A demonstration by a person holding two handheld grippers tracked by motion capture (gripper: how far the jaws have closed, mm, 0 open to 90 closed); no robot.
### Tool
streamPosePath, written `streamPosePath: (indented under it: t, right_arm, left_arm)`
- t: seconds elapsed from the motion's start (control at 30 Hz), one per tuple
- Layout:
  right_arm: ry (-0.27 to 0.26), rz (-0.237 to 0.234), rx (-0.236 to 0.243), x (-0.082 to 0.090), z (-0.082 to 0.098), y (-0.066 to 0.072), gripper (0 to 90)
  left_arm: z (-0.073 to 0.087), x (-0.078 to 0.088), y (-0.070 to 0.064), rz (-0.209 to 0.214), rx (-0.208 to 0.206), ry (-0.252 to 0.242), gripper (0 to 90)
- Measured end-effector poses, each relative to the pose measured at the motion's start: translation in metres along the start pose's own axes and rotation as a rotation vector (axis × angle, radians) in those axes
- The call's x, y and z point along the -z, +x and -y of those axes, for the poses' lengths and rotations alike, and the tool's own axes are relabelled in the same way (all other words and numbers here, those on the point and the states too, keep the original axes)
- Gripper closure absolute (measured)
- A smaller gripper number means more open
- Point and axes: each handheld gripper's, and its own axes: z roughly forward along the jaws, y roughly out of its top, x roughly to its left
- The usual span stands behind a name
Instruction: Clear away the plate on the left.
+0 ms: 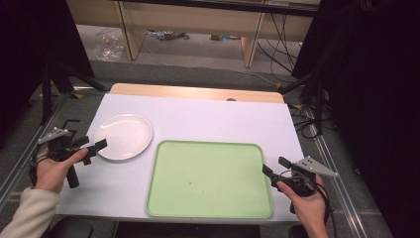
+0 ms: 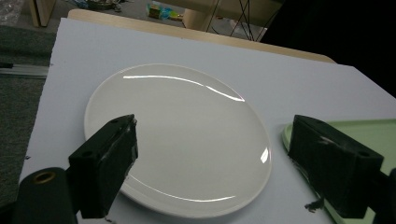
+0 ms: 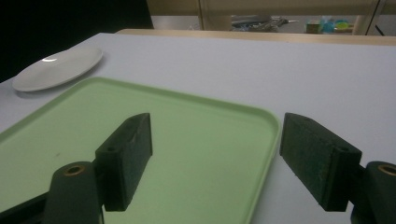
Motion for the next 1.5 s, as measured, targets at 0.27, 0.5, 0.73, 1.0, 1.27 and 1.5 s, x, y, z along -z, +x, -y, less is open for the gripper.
streamPosePath:
  t: [0.27, 0.5, 0.73, 1.0, 1.27, 1.5]
  right_arm:
    - [0.009, -0.003, -0.016, 0.001, -0.001, 0.003, 26.2]
    - [0.007, -0.003, -0.018, 0.001, -0.001, 0.003, 26.2]
    - [0.01, -0.005, -0.014, 0.0, -0.001, 0.003, 26.5]
    - [0.009, 0.0, -0.004, 0.0, -0.001, 0.002, 26.7]
    - [0.022, -0.003, -0.018, -0.001, -0.001, 0.003, 26.8]
    - [0.044, 0.008, -0.002, 0.001, -0.002, 0.003, 26.8]
  left_arm:
    - [-0.001, 0.001, 0.003, 0.002, 0.027, -0.01, 17.1]
    - [-0.002, 0.001, 0.004, -0.008, 0.033, -0.014, 16.9]
    - [0.002, -0.003, 0.012, -0.025, 0.078, 0.051, 19.9]
    - [0.0, -0.013, 0.019, -0.042, 0.142, 0.089, 23.5]
    - [0.0, -0.032, 0.033, -0.077, 0.225, 0.156, 26.1]
    - [0.004, -0.04, 0.041, -0.119, 0.268, 0.187, 26.9]
